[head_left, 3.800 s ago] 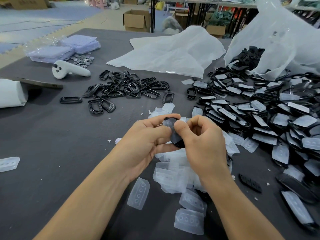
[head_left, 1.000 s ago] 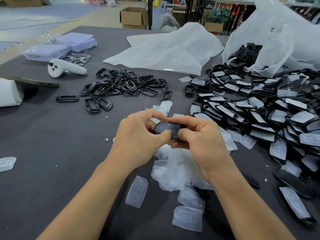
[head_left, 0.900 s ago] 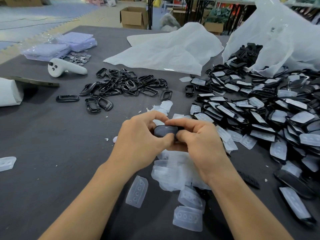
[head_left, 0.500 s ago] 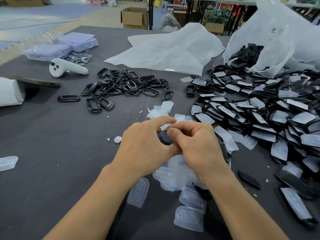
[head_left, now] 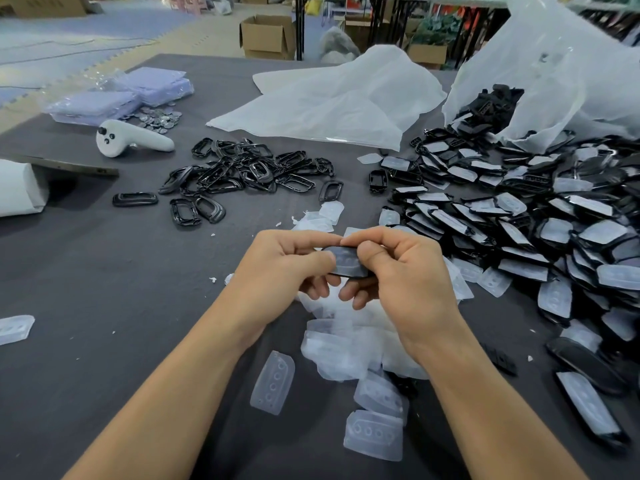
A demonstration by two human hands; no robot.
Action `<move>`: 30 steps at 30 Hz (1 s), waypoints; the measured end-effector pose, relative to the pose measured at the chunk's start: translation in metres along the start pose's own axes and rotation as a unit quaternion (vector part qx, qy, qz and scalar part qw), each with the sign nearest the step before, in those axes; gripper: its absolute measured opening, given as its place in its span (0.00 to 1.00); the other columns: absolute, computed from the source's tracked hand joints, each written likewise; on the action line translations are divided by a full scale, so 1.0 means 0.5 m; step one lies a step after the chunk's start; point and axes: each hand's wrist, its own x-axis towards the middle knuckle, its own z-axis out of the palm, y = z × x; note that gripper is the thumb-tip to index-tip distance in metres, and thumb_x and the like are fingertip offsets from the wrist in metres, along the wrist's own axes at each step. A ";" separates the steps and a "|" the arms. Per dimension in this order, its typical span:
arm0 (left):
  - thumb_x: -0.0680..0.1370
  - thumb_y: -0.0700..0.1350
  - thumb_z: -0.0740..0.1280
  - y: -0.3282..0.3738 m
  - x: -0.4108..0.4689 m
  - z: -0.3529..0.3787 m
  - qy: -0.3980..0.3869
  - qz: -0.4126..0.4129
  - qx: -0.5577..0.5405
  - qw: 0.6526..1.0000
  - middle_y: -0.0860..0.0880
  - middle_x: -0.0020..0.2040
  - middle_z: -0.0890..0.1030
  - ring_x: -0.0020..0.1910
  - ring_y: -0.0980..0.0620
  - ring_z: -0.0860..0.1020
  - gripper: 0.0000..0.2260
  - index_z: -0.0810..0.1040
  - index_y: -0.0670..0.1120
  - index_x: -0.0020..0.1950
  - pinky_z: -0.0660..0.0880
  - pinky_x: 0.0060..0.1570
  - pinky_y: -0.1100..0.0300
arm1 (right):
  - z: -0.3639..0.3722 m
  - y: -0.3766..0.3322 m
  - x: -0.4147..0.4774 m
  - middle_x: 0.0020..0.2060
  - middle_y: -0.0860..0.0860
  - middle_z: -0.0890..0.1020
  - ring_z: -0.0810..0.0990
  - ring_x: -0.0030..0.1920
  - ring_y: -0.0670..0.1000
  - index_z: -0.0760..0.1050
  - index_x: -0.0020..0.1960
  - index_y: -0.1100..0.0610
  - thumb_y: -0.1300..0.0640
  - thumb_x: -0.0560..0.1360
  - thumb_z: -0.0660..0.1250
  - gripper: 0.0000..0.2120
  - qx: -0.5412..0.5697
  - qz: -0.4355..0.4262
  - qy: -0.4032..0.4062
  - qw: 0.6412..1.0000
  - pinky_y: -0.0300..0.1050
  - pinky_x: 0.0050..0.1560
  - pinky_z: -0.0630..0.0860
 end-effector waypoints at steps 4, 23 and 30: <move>0.80 0.32 0.67 -0.001 0.005 0.001 0.060 -0.003 -0.010 0.998 0.44 0.34 0.83 0.28 0.53 0.76 0.12 0.88 0.44 0.52 0.75 0.31 0.64 | -0.006 -0.008 0.002 0.38 0.56 0.87 0.86 0.34 0.54 0.84 0.54 0.50 0.66 0.81 0.62 0.16 0.008 0.010 0.005 1.000 0.41 0.34 0.81; 0.70 0.50 0.70 -0.017 0.030 -0.011 0.238 -0.016 0.032 0.971 0.50 0.38 0.87 0.32 0.54 0.81 0.06 0.88 0.56 0.41 0.81 0.39 0.56 | -0.116 -0.018 0.034 0.72 0.53 0.76 0.69 0.74 0.57 0.73 0.74 0.52 0.55 0.73 0.75 0.30 -0.491 -0.015 0.286 0.823 0.57 0.75 0.63; 0.74 0.47 0.68 -0.037 0.053 -0.030 0.337 0.029 0.246 0.909 0.65 0.41 0.84 0.40 0.64 0.81 0.08 0.84 0.60 0.46 0.72 0.42 0.73 | -0.031 -0.003 0.018 0.75 0.54 0.73 0.61 0.78 0.53 0.77 0.71 0.54 0.63 0.75 0.70 0.24 -0.490 -0.112 0.195 0.843 0.54 0.79 0.54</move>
